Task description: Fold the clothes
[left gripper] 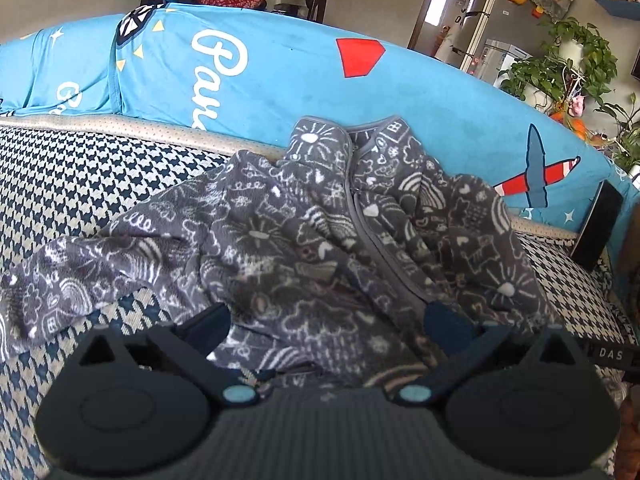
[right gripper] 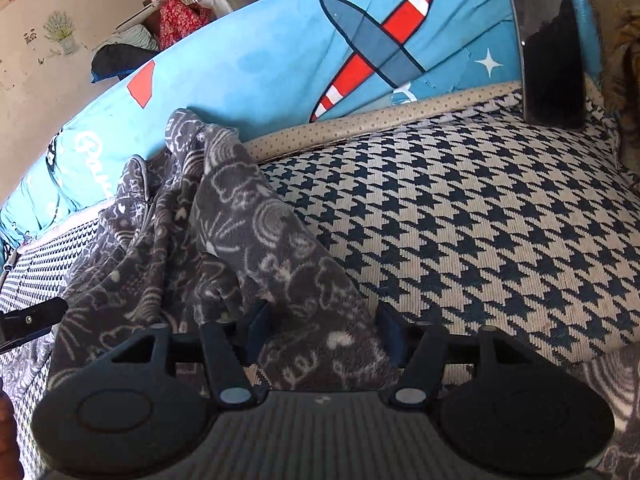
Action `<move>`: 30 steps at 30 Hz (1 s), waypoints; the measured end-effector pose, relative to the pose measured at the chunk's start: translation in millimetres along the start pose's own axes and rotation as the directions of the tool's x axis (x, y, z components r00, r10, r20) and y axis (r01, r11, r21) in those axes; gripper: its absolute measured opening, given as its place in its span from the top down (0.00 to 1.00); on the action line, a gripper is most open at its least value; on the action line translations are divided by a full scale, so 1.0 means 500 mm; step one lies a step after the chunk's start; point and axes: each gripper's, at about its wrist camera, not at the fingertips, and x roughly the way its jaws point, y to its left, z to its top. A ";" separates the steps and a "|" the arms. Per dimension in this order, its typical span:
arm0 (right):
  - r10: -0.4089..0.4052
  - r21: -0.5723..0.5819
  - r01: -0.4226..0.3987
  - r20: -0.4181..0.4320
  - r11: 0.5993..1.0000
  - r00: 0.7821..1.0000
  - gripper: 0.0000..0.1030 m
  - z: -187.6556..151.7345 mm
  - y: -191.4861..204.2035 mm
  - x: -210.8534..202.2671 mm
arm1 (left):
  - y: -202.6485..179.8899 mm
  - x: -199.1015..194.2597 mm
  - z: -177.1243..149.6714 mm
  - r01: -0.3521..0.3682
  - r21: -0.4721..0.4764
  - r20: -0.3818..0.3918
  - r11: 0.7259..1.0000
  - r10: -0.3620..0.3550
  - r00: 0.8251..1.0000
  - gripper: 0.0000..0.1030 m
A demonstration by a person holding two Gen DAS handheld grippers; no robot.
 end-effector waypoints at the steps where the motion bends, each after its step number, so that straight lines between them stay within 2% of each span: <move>1: -0.004 -0.006 0.004 0.006 1.000 1.000 0.76 0.001 0.004 0.001 | 0.000 0.000 0.000 -0.001 0.002 0.000 1.000 0.001 1.000 0.00; 2: -0.008 -0.011 0.008 0.013 1.000 1.000 0.86 0.003 0.008 0.002 | -0.001 -0.001 -0.001 -0.002 0.004 0.001 1.000 0.002 1.000 0.00; 4: -0.066 -0.020 0.068 0.075 0.998 0.995 0.89 0.009 0.012 -0.008 | 0.000 -0.001 -0.001 -0.002 0.006 -0.001 1.000 0.002 1.000 0.00; 6: -0.131 0.002 0.132 0.146 0.991 0.981 0.91 0.022 0.009 -0.028 | 0.001 -0.001 -0.001 -0.002 0.006 -0.005 1.000 0.002 1.000 0.00; 8: -0.203 0.045 0.198 0.218 0.979 0.955 0.92 0.034 0.005 -0.052 | 0.003 0.001 -0.001 -0.005 0.006 -0.011 1.000 0.005 1.000 0.00; 11: -0.321 0.052 0.323 0.340 0.945 0.884 0.92 0.045 0.014 -0.082 | 0.003 0.003 -0.003 -0.002 0.014 -0.019 1.000 0.002 1.000 0.00; 13: -0.354 0.070 0.354 0.358 0.933 0.864 0.92 0.049 0.009 -0.082 | 0.001 0.003 -0.005 0.002 0.024 -0.023 1.000 -0.001 1.000 0.00; 17: -0.391 0.198 0.350 0.239 0.916 0.889 0.91 0.057 -0.035 -0.065 | 0.000 0.003 -0.009 0.009 0.040 -0.043 0.999 -0.007 0.999 0.00; 18: -0.378 0.239 0.325 0.222 0.915 0.899 0.87 0.058 -0.047 -0.066 | 0.000 0.005 -0.010 0.010 0.043 -0.052 0.999 -0.008 0.999 0.00; 19: -0.340 0.293 0.270 0.224 0.917 0.913 0.82 0.059 -0.062 -0.071 | 0.001 0.005 -0.010 0.009 0.046 -0.056 0.999 -0.007 0.998 0.00; 20: -0.304 0.353 0.211 0.232 0.911 0.924 0.73 0.056 -0.076 -0.081 | 0.002 0.005 -0.010 0.009 0.049 -0.060 0.999 -0.006 0.998 0.00; 21: -0.293 0.374 0.186 0.253 0.909 0.922 0.64 0.055 -0.083 -0.094 | 0.003 0.005 -0.010 0.009 0.051 -0.063 0.999 -0.005 0.998 0.00; 23: -0.273 0.413 0.135 0.296 0.901 0.915 0.60 0.053 -0.096 -0.119 | 0.004 0.005 -0.011 0.007 0.053 -0.065 0.999 -0.004 0.998 0.00; 26: -0.349 0.386 0.230 0.272 0.893 0.897 0.60 0.052 -0.101 -0.135 | 0.002 0.002 -0.011 0.005 0.051 -0.067 0.999 -0.001 0.998 0.00; 30: -0.367 0.345 0.279 0.224 0.896 0.903 0.60 0.042 -0.128 -0.139 | -0.004 0.000 -0.013 0.002 0.055 -0.064 0.999 0.002 0.998 0.00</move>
